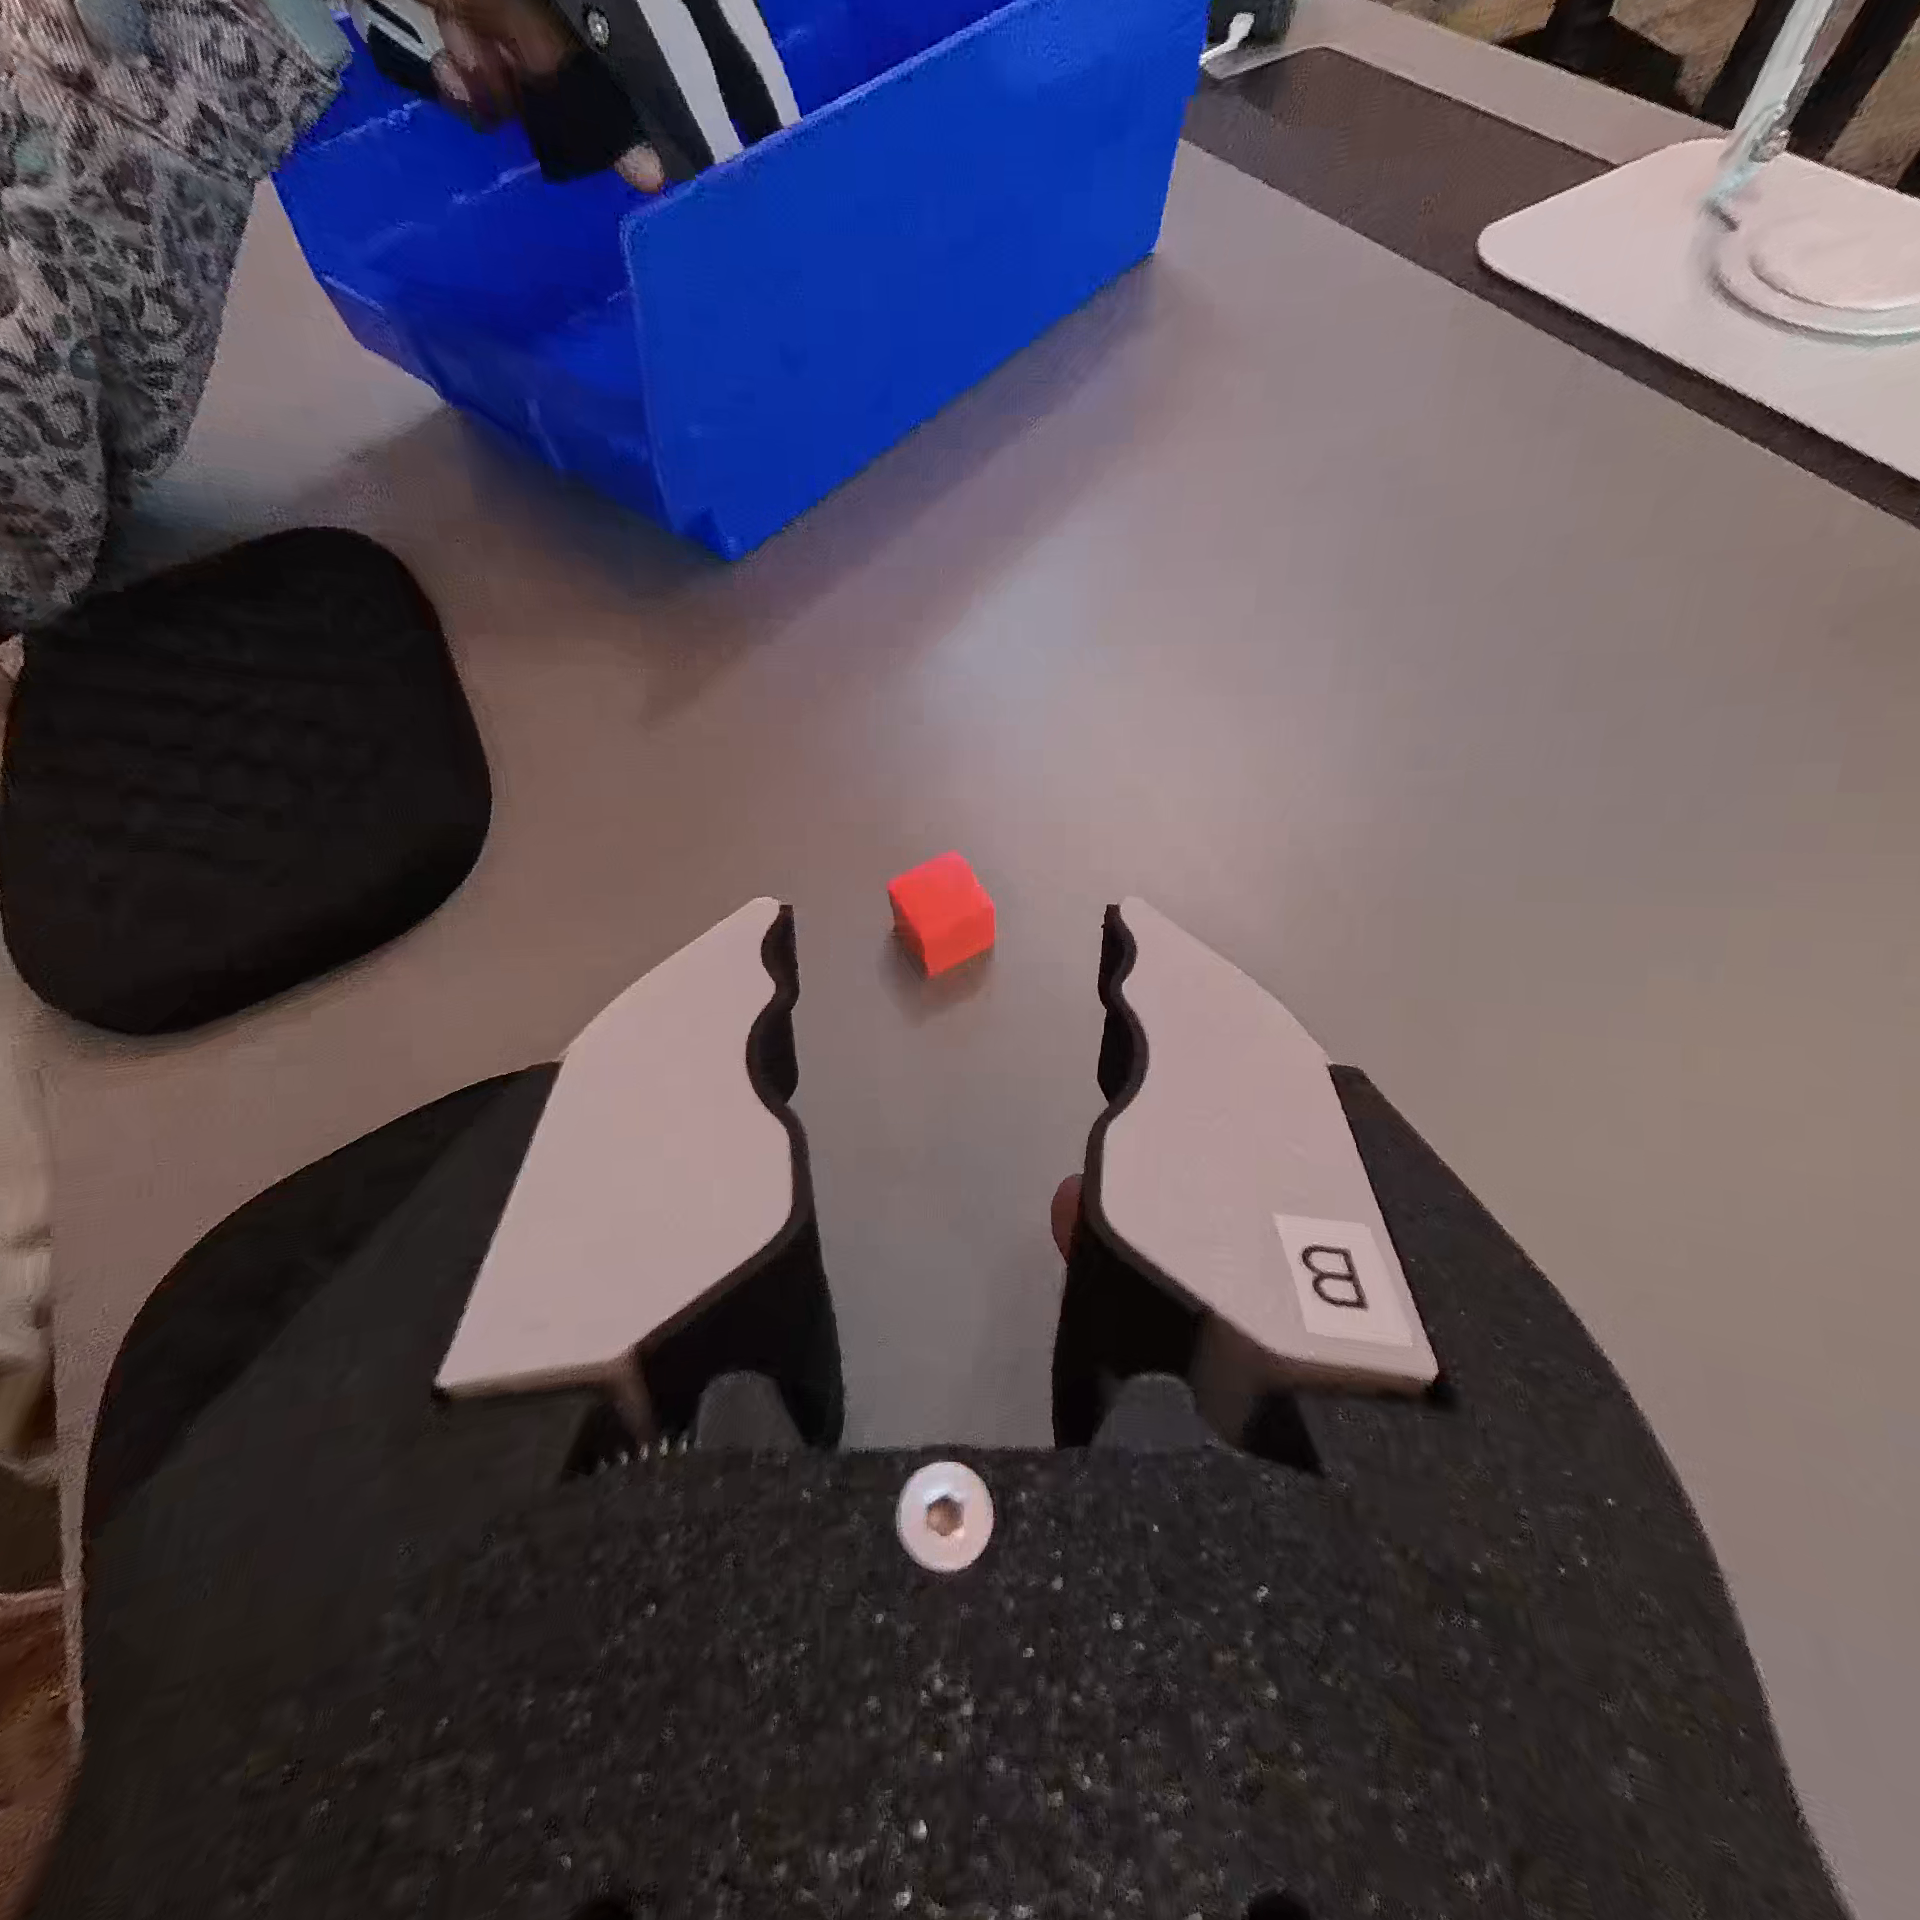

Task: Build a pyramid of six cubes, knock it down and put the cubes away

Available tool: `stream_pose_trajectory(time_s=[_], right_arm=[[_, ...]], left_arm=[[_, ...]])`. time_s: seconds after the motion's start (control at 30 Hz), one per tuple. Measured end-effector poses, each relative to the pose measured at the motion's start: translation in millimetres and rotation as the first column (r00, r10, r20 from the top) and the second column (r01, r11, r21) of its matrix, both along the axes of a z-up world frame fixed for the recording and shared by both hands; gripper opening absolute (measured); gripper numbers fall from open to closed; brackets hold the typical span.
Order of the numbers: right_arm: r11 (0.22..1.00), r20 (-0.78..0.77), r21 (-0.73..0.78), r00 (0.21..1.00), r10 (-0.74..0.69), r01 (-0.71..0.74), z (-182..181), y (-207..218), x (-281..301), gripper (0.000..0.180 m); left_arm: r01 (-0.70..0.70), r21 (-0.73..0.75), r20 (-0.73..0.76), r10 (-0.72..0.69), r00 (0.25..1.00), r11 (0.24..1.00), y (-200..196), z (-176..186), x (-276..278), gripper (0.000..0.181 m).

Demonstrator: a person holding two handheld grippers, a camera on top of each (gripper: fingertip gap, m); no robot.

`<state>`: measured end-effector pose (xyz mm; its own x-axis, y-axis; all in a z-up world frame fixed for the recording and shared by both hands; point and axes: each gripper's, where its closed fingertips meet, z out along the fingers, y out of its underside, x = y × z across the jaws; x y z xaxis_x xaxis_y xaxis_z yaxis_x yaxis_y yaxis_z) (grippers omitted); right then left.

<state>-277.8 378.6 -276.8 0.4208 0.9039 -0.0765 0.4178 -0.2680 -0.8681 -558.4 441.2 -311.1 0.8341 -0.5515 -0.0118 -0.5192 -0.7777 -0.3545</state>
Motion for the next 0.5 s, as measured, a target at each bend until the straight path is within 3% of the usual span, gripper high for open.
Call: stream_pose_trajectory(time_s=[0.13,0.27,0.4,0.5], right_arm=[[1.000,-0.018,0.025,1.000,-0.014,0.014,0,2,6,0.058],[1.000,-0.080,0.029,0.997,0.001,0.002,5,0,6,0.055],[0.999,-0.133,0.021,0.990,0.046,-0.043,5,-10,7,0.050],[0.998,-0.134,0.008,0.989,0.069,-0.069,1,-15,6,0.050]], left_arm=[[-0.039,-0.045,-0.037,0.037,0.999,0.998,2,-16,-2,0.038],[-0.002,-0.060,-0.044,0.000,0.999,0.998,-3,-17,-3,0.023],[0.184,0.103,0.060,-0.191,0.980,0.977,-11,40,26,0.022],[0.414,0.253,0.093,-0.448,0.889,0.875,-38,97,73,0.022]])
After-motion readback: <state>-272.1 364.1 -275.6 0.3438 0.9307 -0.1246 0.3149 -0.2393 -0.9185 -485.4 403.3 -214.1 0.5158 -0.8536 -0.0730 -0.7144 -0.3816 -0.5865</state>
